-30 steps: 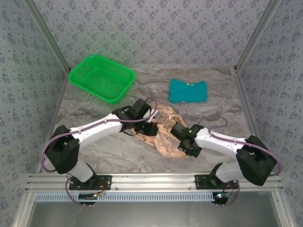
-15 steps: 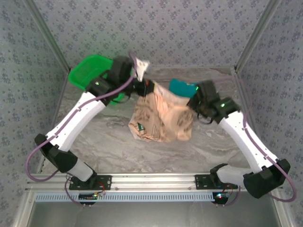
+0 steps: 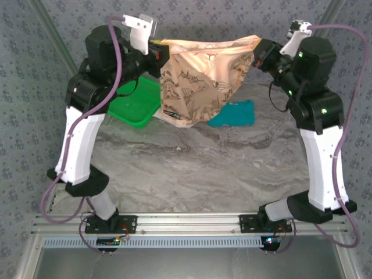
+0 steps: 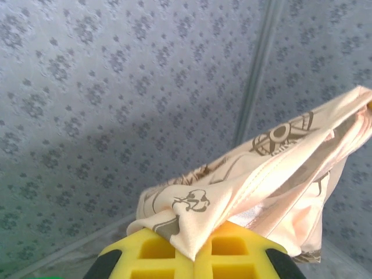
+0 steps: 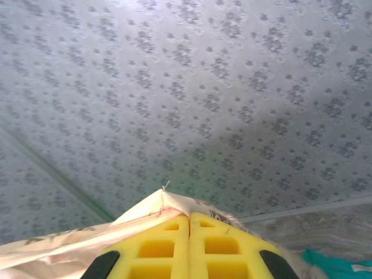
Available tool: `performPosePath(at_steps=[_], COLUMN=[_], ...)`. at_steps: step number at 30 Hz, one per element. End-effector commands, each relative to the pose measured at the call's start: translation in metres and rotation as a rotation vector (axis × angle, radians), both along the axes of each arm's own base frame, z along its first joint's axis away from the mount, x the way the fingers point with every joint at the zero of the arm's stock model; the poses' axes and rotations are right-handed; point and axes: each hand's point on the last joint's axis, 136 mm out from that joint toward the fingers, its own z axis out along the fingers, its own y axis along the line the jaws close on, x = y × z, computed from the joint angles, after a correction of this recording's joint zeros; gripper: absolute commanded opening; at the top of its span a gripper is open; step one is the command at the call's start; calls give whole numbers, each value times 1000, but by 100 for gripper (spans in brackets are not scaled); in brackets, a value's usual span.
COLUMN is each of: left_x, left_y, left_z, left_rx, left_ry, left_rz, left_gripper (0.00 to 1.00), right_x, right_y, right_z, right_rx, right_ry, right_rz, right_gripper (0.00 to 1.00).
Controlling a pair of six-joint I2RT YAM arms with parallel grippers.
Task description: Fold the inside-out t-shirt
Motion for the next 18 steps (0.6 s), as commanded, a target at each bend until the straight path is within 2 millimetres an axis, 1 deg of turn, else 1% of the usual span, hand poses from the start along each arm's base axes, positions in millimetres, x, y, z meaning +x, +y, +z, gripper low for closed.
performPosePath(at_steps=[1, 3, 5, 6, 7, 8, 9, 10, 12, 14, 15, 16, 17, 18], left_x=[-41, -52, -58, -58, -54, -47, -40, -28, -5, 28, 41, 60, 76, 86], left_y=[6, 15, 31, 39, 47, 55, 60, 61, 62, 62, 64, 66, 67, 67], left_z=[10, 6, 4, 2, 0, -2, -3, -8, -17, -30, -33, -41, -45, -47], left_rx=[-75, -128, -158, -158, -150, -143, -138, -122, -88, -59, -59, -62, -82, -102], left_ry=[-5, 22, 28, 22, 14, 15, 20, 34, 57, 115, 143, 187, 223, 247], left_rz=[-96, -91, -33, 3, 47, 92, 117, 130, 151, 177, 184, 204, 205, 198], left_gripper=[0, 0, 0, 0, 0, 0, 0, 0, 0, 0, 0, 0, 0, 0], right_x=[-42, -54, -59, -58, -53, -45, -36, -23, 7, 44, 61, 78, 97, 110], right_y=[8, 12, 6, 0, -4, -5, -3, 1, 14, 21, 22, 22, 25, 28], right_z=[20, 22, 15, 11, 5, 2, -5, -13, -24, -42, -50, -57, -66, -70], right_rx=[40, 108, 122, 123, 121, 112, 106, 108, 98, 100, 95, 80, 68, 68], right_ry=[-72, -65, -33, -21, -4, -1, 19, 51, 81, 134, 159, 182, 211, 230], right_rz=[118, 154, 114, 79, 43, 28, 24, 33, 74, 84, 71, 54, 51, 62], right_gripper=[0, 0, 0, 0, 0, 0, 0, 0, 0, 0, 0, 0, 0, 0])
